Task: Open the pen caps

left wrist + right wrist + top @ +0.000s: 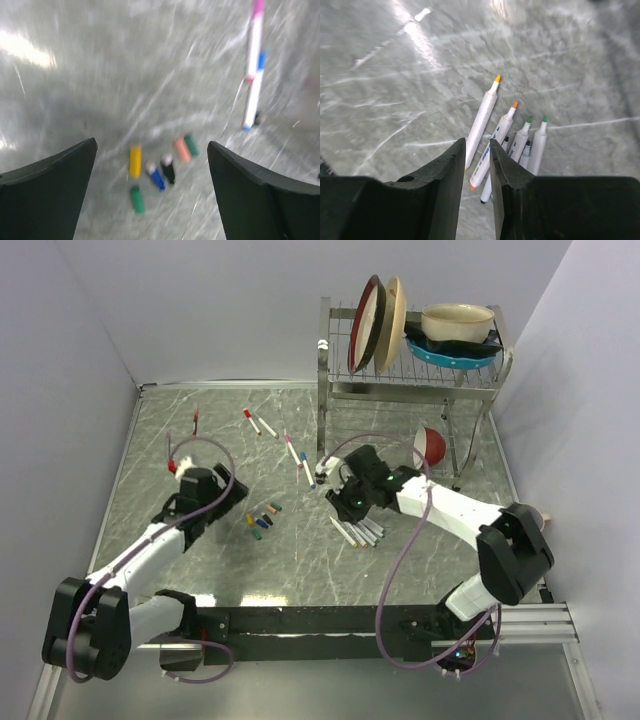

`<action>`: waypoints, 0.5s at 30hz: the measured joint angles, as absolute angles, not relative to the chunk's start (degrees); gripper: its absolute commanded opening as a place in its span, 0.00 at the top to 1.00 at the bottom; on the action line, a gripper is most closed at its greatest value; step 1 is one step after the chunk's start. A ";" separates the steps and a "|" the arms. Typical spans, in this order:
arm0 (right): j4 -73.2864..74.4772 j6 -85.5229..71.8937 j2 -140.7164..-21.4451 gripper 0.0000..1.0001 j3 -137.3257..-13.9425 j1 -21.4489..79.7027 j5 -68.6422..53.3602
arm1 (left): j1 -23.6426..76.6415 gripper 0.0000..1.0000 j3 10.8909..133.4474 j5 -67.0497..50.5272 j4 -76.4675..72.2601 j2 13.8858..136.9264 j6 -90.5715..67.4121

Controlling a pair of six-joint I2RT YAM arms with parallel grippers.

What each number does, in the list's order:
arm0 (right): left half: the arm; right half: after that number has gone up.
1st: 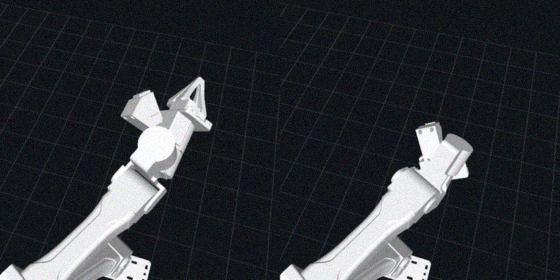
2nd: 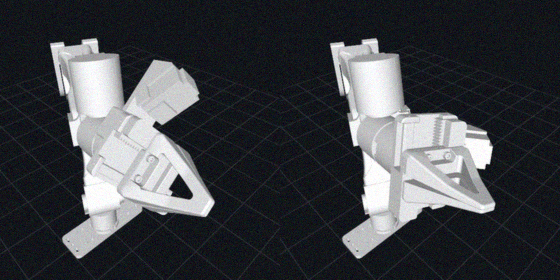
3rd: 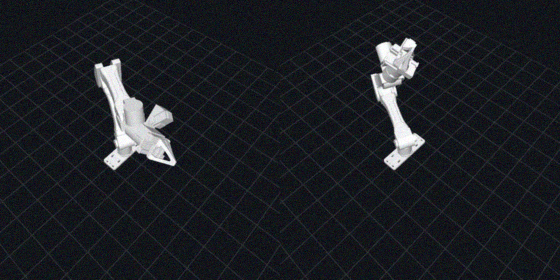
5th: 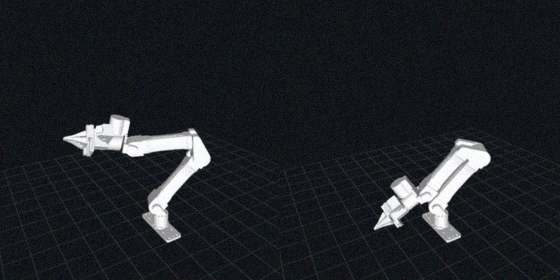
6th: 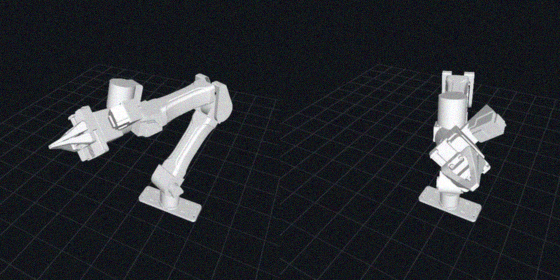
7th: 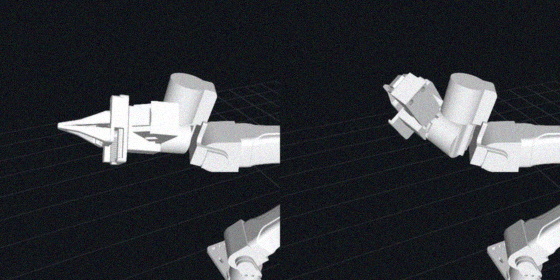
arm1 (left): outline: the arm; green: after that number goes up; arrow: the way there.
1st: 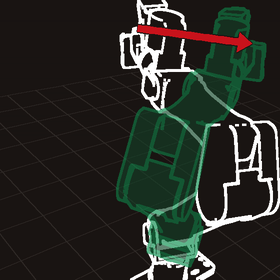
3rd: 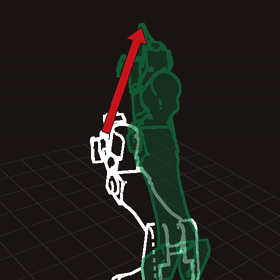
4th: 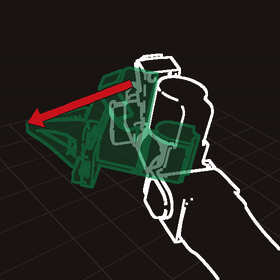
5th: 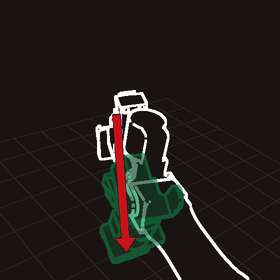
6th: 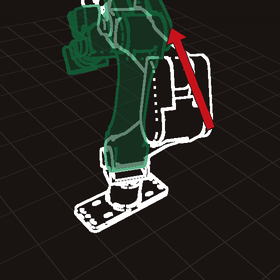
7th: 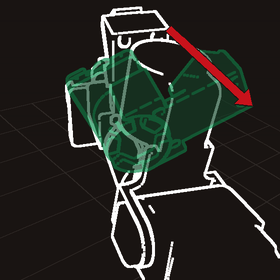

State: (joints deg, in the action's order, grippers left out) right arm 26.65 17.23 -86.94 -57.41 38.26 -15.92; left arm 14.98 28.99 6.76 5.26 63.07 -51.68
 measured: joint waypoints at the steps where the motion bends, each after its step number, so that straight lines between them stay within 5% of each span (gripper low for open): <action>1: 26.98 17.87 -86.35 0.66 -57.67 37.67 -16.88 | 13.76 0.02 29.98 6.04 5.02 63.42 -50.54; 15: 31.11 24.51 -76.14 0.62 -57.71 30.72 -30.63 | -7.60 0.12 79.50 3.68 15.29 101.97 -29.89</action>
